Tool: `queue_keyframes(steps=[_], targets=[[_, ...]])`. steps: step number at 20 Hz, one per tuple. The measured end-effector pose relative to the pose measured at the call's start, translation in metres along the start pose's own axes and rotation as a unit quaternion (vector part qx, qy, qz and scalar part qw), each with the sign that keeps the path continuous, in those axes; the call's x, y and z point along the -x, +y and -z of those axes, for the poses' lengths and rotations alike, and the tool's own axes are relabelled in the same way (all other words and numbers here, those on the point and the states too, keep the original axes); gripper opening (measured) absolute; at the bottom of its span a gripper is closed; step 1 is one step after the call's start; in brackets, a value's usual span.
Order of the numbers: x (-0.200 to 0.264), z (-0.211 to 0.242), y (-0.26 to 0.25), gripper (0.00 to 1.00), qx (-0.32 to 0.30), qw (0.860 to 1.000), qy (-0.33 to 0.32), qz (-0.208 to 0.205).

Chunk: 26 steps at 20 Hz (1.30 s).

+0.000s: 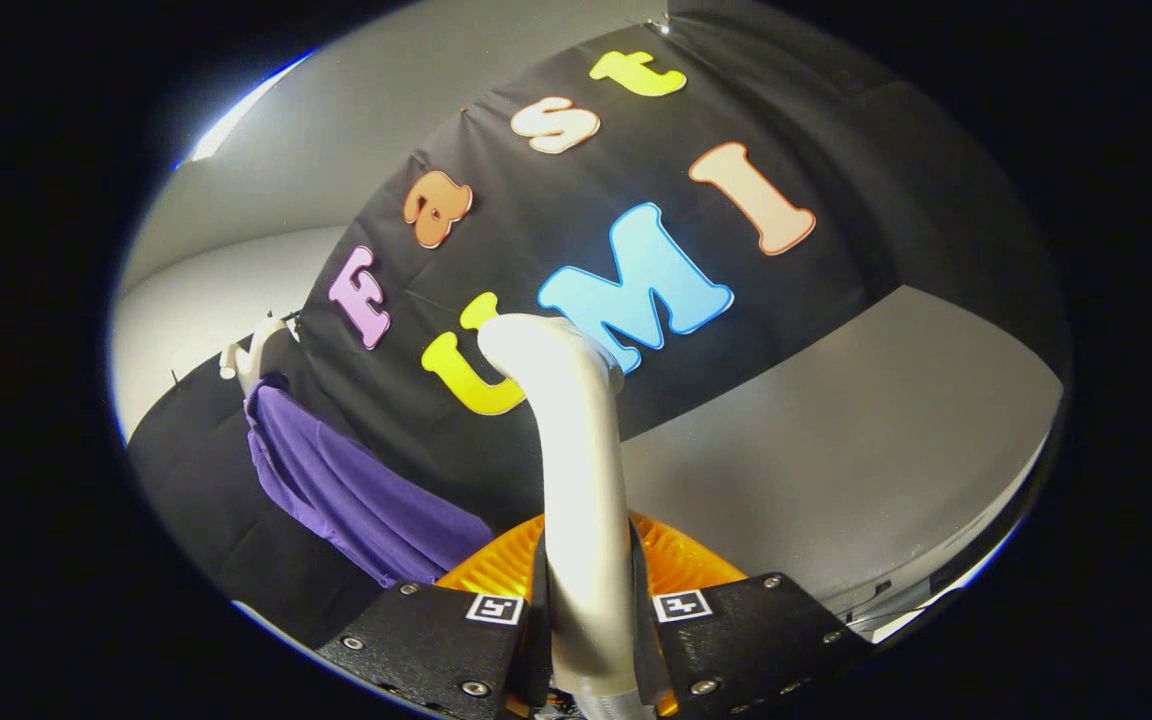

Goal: Iron the clothes twice with a garment steamer, once on the left side and once on the right side.

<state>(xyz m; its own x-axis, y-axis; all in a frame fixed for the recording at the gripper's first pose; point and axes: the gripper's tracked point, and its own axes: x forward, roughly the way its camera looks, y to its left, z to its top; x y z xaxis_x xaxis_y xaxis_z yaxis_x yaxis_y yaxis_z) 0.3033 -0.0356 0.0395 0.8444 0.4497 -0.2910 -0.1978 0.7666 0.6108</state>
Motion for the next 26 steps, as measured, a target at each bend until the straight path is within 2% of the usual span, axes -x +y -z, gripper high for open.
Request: queue_keyframes(steps=[4, 7, 14, 20, 26], targets=[[0.047, 0.021, 0.039, 0.33, 0.032, 0.999, -0.037, -0.001], [0.077, 0.044, 0.075, 0.33, 0.039, 0.998, -0.050, -0.016], [0.125, 0.088, 0.143, 0.33, 0.126, 0.987, -0.099, -0.020], [0.133, 0.108, 0.197, 0.33, 0.182, 0.972, -0.146, -0.018], [0.114, 0.105, 0.240, 0.32, 0.245, 0.950, -0.193, -0.014]])
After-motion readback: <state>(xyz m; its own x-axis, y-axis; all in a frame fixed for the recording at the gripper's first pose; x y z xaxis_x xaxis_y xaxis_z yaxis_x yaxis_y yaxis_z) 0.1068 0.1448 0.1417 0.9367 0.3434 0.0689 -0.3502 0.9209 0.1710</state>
